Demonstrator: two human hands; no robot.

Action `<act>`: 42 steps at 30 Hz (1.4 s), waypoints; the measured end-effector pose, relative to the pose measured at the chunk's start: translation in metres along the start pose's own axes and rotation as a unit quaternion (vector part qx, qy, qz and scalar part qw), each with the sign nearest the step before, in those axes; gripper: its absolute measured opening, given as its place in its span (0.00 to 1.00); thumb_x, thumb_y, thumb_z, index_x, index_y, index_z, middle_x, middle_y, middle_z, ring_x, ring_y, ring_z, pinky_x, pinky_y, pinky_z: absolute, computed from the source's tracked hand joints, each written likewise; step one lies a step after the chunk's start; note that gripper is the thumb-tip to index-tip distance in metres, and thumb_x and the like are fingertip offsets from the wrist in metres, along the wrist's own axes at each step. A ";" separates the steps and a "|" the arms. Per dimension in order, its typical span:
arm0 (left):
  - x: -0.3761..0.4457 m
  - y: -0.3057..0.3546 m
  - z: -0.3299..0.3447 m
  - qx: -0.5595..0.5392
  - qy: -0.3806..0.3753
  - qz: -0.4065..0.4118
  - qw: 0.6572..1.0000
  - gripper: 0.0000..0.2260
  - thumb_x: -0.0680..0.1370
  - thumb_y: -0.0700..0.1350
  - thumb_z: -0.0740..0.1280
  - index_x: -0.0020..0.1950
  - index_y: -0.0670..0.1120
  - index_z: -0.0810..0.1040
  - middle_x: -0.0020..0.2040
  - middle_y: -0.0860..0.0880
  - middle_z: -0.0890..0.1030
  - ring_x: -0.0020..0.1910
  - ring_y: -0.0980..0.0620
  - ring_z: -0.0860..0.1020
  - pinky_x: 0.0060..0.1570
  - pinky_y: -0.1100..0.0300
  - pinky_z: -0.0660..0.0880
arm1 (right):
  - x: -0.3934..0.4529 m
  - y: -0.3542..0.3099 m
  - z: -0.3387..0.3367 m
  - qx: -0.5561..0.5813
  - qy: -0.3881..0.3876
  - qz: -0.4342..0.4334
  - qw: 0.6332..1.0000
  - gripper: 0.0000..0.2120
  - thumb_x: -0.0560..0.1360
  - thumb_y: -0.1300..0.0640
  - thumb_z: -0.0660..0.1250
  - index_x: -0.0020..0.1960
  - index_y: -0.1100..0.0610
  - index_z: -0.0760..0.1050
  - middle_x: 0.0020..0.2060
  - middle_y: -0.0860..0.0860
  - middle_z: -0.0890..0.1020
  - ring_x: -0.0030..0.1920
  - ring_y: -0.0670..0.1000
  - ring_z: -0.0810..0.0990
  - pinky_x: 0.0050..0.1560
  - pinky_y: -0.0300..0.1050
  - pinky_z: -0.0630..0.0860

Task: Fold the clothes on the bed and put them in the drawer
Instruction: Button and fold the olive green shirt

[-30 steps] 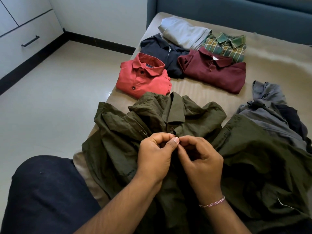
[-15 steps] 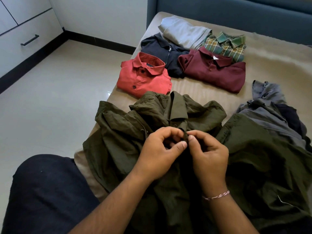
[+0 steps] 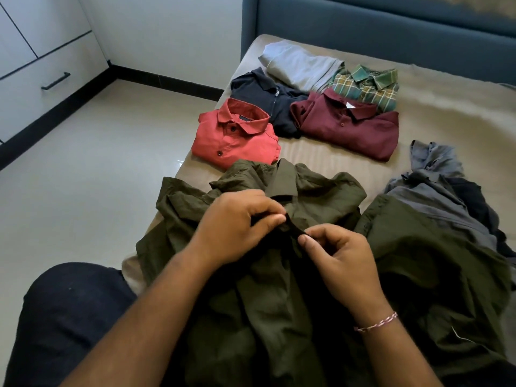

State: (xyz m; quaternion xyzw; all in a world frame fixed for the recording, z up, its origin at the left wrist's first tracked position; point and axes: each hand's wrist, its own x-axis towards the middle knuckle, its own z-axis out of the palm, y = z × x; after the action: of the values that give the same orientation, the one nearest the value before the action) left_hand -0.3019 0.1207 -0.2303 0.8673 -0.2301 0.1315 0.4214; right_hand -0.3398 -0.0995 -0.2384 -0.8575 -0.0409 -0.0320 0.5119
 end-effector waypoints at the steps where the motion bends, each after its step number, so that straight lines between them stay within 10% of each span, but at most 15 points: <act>1: 0.006 -0.004 -0.011 0.004 -0.050 0.002 0.999 0.06 0.78 0.50 0.75 0.52 0.51 0.88 0.44 0.57 0.84 0.44 0.58 0.82 0.45 0.56 0.79 | 0.001 0.000 -0.003 0.011 -0.009 0.013 1.000 0.04 0.76 0.53 0.76 0.43 0.50 0.85 0.36 0.47 0.85 0.36 0.47 0.84 0.38 0.48 0.81; 8: 0.032 -0.030 -0.055 0.058 -0.197 -0.005 0.979 0.05 0.77 0.43 0.76 0.50 0.53 0.84 0.46 0.59 0.82 0.48 0.57 0.81 0.48 0.56 0.79 | 0.010 -0.011 -0.034 0.120 -0.132 0.074 0.981 0.07 0.75 0.52 0.75 0.44 0.57 0.84 0.37 0.56 0.84 0.36 0.52 0.80 0.39 0.47 0.78; 11: 0.063 -0.032 -0.066 0.109 -0.173 0.003 0.979 0.06 0.78 0.41 0.74 0.50 0.53 0.83 0.47 0.59 0.80 0.47 0.57 0.79 0.49 0.50 0.79 | 0.021 -0.027 -0.053 0.082 -0.175 0.054 0.980 0.02 0.78 0.59 0.72 0.48 0.56 0.84 0.40 0.52 0.86 0.40 0.48 0.82 0.42 0.39 0.79; 19: 0.148 0.007 -0.082 0.180 0.079 0.020 0.980 0.09 0.78 0.42 0.69 0.57 0.52 0.78 0.49 0.51 0.84 0.49 0.42 0.82 0.48 0.48 0.79 | 0.086 -0.084 -0.097 0.150 0.150 0.007 0.977 0.01 0.75 0.62 0.76 0.46 0.58 0.86 0.42 0.55 0.88 0.46 0.56 0.86 0.51 0.51 0.83; 29: 0.002 0.020 -0.013 0.078 0.288 0.037 0.954 0.10 0.79 0.36 0.72 0.59 0.38 0.86 0.52 0.45 0.85 0.52 0.50 0.83 0.57 0.59 0.79 | 0.008 -0.062 -0.038 0.180 0.080 0.115 0.974 0.03 0.77 0.53 0.72 0.47 0.49 0.85 0.45 0.55 0.86 0.49 0.60 0.84 0.60 0.65 0.79; 42: -0.006 0.051 -0.006 -0.013 0.241 0.142 0.960 0.05 0.78 0.36 0.76 0.53 0.37 0.87 0.50 0.48 0.87 0.48 0.49 0.84 0.48 0.55 0.80 | -0.009 -0.080 -0.037 0.407 0.014 0.143 0.902 0.11 0.72 0.67 0.69 0.51 0.60 0.87 0.53 0.62 0.86 0.56 0.60 0.86 0.57 0.49 0.83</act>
State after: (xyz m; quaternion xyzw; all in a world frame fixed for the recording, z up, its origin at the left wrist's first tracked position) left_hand -0.3332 0.0992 -0.1951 0.7626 -0.2441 0.3923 0.4526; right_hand -0.3576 -0.0949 -0.1514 -0.5707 0.0799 0.0492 0.8158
